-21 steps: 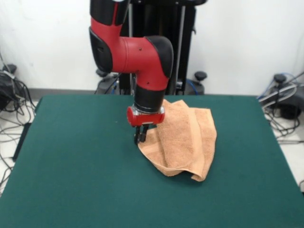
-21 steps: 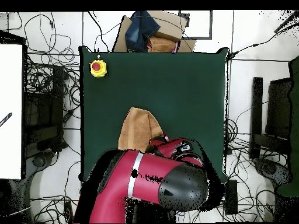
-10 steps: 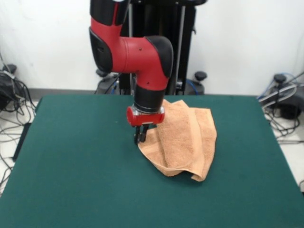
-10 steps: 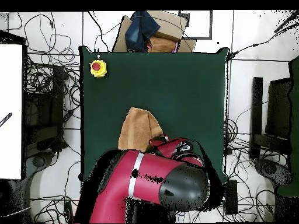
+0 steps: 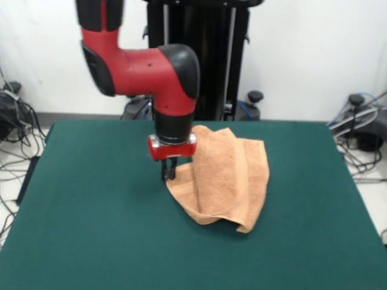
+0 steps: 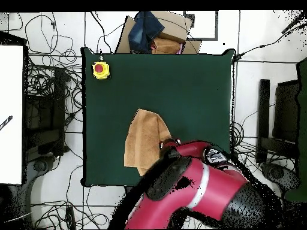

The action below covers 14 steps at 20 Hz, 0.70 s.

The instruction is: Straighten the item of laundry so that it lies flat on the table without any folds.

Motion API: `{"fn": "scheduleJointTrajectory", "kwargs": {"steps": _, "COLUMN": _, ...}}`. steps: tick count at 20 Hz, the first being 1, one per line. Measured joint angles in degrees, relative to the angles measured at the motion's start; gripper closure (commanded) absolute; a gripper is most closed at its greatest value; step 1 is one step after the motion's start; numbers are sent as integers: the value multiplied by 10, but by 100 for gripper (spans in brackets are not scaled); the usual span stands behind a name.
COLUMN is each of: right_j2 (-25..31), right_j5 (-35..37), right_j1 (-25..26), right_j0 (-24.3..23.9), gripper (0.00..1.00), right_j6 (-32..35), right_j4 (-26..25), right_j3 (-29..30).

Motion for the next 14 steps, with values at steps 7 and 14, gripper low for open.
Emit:
{"fn": "scheduleJointTrajectory", "kwargs": {"steps": 7, "right_j2": 30, "right_j5": 118, "right_j1": -26, "right_j0": -84, "gripper": 100, "right_j6": 0, "right_j4": -30, "right_j3": -17}}
{"fn": "scheduleJointTrajectory", "kwargs": {"steps": 14, "right_j2": 30, "right_j5": 140, "right_j1": -41, "right_j0": -97, "gripper": 100, "right_j6": 0, "right_j4": -74, "right_j3": -39}}
